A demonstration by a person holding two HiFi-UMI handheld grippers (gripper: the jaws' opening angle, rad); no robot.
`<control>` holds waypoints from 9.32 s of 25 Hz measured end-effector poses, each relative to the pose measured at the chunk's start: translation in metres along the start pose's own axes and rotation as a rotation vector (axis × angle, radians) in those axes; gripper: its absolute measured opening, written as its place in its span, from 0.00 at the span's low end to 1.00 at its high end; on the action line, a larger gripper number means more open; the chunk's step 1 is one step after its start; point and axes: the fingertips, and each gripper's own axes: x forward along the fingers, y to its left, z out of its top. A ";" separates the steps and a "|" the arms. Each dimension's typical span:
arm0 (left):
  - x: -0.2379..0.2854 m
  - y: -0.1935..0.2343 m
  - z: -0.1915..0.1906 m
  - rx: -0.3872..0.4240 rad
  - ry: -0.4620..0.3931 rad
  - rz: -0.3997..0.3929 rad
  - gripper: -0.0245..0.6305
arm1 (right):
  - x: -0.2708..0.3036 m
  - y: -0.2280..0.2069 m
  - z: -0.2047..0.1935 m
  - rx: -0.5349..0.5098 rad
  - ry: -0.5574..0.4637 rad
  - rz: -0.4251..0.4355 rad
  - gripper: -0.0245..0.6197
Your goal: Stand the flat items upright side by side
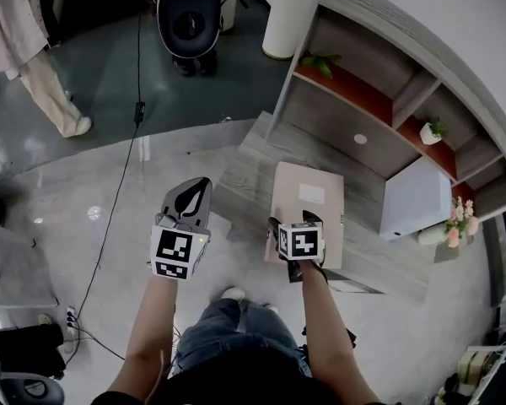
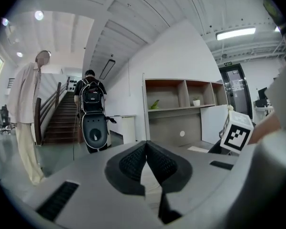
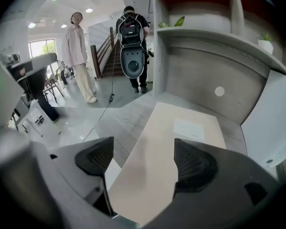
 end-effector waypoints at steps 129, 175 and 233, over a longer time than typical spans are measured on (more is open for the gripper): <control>0.132 -0.211 0.057 0.020 -0.026 -0.342 0.05 | -0.132 -0.214 -0.054 0.267 0.538 0.354 0.65; 0.118 -0.259 0.058 0.070 -0.020 -0.433 0.05 | -0.165 -0.292 -0.051 0.300 -0.172 -0.445 0.50; 0.116 -0.261 0.031 0.143 0.088 -0.385 0.05 | -0.060 -0.350 -0.142 0.756 0.100 -0.476 0.55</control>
